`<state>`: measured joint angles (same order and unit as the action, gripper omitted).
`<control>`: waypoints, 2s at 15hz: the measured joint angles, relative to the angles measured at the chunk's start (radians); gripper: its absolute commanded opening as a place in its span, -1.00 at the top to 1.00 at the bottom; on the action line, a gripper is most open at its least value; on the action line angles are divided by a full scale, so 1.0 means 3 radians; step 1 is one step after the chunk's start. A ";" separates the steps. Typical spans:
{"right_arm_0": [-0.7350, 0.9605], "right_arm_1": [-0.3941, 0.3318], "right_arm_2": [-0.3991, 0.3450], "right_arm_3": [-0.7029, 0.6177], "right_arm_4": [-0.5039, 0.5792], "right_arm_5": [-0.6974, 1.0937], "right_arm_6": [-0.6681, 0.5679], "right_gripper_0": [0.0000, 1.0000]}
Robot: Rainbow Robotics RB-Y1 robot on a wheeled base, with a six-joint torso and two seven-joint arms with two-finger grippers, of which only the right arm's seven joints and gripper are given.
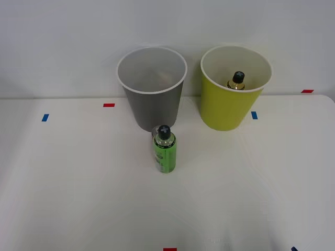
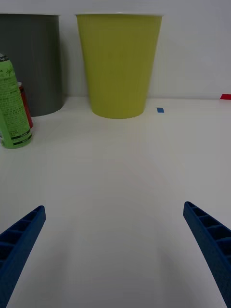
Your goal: Put cans in the gray bin, plastic bottles in the light green bin
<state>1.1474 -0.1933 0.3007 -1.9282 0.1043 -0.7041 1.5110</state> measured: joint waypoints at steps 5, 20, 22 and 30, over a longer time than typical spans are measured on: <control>0.0000 0.0000 0.0000 0.0000 0.0000 0.0000 0.0000 -1.00; 0.0000 0.0000 0.0000 0.0000 0.0000 0.0000 0.0000 -1.00; 0.0000 0.0000 0.0000 0.0000 0.0000 0.0000 0.0000 -1.00; 0.0000 0.0000 0.0000 0.0000 0.0000 0.0000 0.0000 -1.00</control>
<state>1.1474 -0.1933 0.3007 -1.9282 0.1043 -0.7041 1.5110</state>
